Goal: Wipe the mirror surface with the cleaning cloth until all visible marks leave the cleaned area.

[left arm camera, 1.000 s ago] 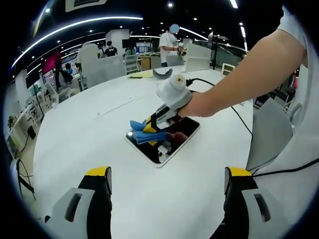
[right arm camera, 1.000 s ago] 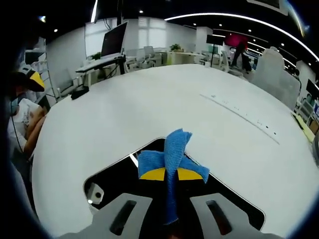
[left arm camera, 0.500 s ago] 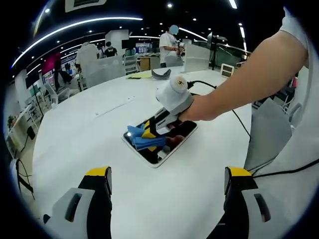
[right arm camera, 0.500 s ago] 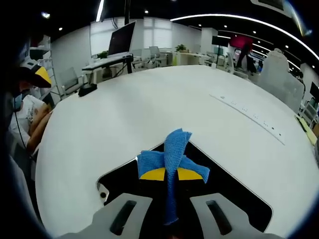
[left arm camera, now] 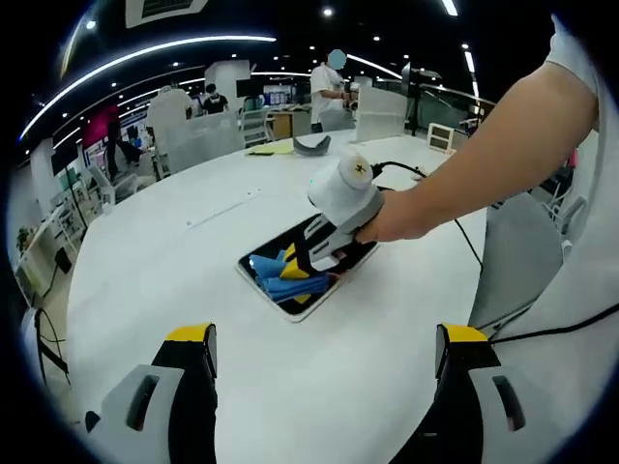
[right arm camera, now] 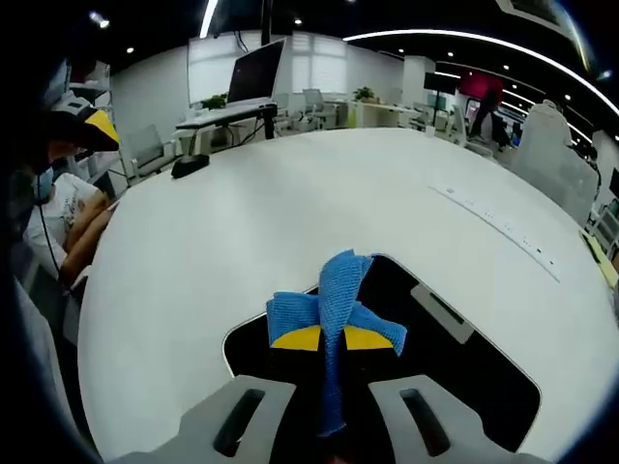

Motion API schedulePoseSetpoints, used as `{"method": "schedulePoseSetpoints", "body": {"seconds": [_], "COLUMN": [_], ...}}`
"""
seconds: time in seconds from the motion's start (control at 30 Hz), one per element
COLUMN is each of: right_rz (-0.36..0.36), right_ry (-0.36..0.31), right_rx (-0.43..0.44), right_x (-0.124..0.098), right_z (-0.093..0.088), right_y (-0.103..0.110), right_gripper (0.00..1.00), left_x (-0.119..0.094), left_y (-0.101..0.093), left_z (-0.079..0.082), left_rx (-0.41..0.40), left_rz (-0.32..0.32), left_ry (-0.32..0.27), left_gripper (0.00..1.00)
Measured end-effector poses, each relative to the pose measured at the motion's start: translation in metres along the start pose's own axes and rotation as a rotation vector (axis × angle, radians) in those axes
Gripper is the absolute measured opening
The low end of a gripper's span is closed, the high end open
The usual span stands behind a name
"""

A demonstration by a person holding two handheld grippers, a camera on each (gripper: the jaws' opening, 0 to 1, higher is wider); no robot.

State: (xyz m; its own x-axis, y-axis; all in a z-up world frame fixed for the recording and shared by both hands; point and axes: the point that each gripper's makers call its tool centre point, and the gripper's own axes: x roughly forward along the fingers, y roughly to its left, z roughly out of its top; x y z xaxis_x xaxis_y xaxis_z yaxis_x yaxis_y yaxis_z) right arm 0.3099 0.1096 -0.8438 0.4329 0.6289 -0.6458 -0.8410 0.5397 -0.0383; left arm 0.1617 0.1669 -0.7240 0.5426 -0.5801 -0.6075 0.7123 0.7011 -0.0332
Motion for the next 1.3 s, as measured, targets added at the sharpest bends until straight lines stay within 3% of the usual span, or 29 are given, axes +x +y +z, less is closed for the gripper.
{"method": "schedulePoseSetpoints", "body": {"seconds": [0.6, 1.3], "right_rz": [0.007, 0.002], "right_ry": [0.001, 0.010], "right_rx": [-0.005, 0.006], "right_x": [-0.010, -0.016], "right_z": [-0.008, -0.013], "right_y": [0.021, 0.036], "right_gripper": [0.02, 0.02], "left_x": [-0.010, -0.017], "left_y": [-0.021, -0.025], "left_z": [-0.004, -0.007], "left_rx": [0.017, 0.036], "left_rz": [-0.009, -0.017], "left_ry": [-0.003, -0.004], "left_gripper": [0.95, 0.94]}}
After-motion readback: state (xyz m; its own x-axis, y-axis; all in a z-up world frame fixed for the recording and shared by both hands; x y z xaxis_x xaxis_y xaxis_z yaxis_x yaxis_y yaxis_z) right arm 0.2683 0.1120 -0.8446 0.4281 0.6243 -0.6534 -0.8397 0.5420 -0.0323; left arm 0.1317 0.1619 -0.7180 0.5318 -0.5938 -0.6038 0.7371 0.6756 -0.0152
